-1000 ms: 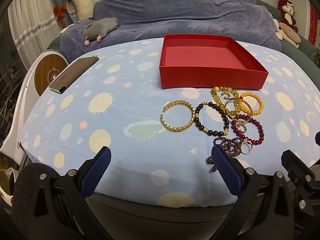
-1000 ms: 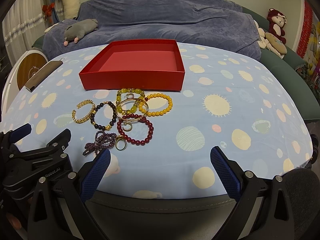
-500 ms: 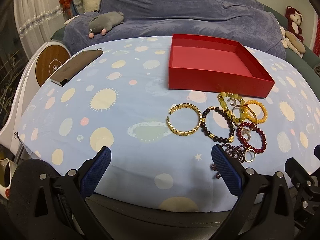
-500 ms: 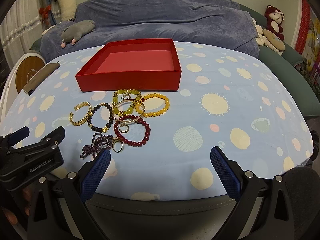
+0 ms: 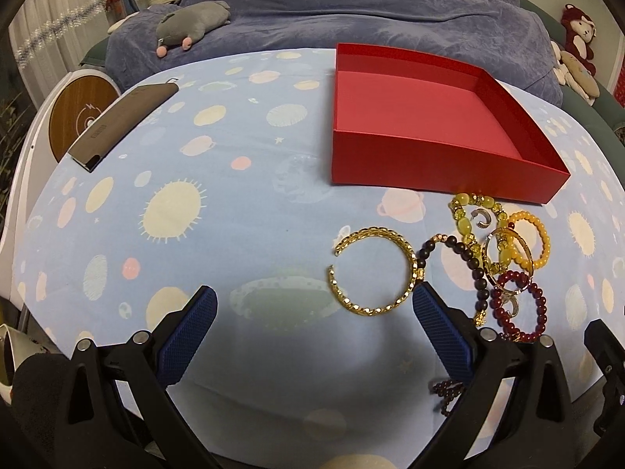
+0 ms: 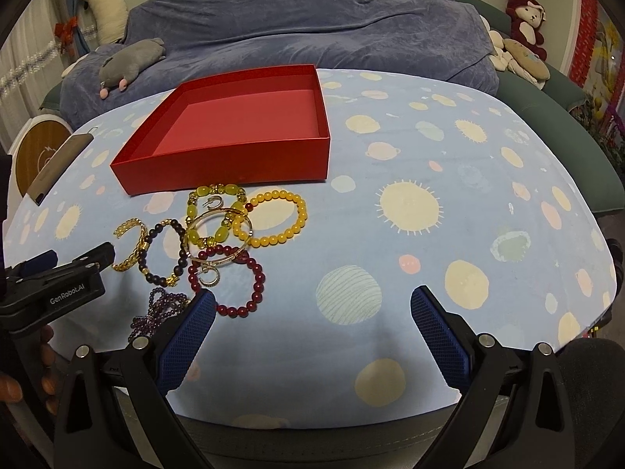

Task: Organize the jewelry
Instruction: 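Grasp the twisted gold bangle with the left gripper while the right grasps the thin gold bangle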

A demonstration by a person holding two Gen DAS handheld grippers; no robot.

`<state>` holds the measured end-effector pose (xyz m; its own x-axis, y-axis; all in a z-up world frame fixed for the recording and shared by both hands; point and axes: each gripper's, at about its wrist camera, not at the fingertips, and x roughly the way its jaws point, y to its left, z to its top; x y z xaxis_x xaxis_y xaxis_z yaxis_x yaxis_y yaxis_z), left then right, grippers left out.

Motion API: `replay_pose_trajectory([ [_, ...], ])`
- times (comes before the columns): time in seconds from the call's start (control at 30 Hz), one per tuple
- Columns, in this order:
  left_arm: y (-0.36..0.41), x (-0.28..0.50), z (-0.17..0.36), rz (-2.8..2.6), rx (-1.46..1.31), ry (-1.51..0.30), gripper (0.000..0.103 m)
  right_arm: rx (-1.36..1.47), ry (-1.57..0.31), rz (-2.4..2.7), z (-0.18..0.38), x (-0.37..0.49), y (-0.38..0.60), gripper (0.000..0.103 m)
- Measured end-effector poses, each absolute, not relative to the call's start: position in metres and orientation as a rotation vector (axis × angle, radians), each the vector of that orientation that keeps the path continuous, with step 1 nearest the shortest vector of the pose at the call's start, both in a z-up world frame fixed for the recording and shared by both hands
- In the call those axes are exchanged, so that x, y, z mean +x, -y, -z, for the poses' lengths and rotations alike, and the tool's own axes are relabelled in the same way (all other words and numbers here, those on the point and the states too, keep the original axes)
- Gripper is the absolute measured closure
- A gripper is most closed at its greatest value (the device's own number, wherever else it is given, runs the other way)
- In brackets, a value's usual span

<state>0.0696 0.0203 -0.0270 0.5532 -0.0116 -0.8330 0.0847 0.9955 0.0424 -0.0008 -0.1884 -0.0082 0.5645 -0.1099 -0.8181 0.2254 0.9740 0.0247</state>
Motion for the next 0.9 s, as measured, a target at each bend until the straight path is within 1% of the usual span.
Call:
replay_pose_trajectory([
  [0.03,-0.018,0.073,0.03,0.063,0.081,-0.993,0.008,0.13,-0.953,0.198,0.009,0.0,0.189,0.007],
  [0.17,-0.015,0.081,0.042,0.09,0.06,-1.034,0.016,0.132,-0.973,0.192,0.014,0.006,0.189,0.007],
  [0.27,-0.014,0.084,0.047,0.115,0.049,-1.06,0.025,0.137,-0.988,0.184,0.018,0.009,0.186,0.007],
  [0.47,-0.008,0.084,0.048,0.135,0.063,-1.059,0.025,0.131,-0.997,0.177,0.021,0.014,0.183,0.007],
  [0.53,-0.006,0.087,0.048,0.123,0.074,-1.057,0.028,0.131,-1.004,0.176,0.021,0.016,0.183,0.007],
  [0.7,-0.009,0.094,0.044,0.111,0.064,-1.042,0.05,0.132,-1.013,0.151,0.021,0.024,0.18,0.007],
  [0.9,-0.017,0.096,0.042,0.11,0.044,-1.033,0.051,0.122,-1.035,0.095,0.027,0.046,0.165,0.007],
])
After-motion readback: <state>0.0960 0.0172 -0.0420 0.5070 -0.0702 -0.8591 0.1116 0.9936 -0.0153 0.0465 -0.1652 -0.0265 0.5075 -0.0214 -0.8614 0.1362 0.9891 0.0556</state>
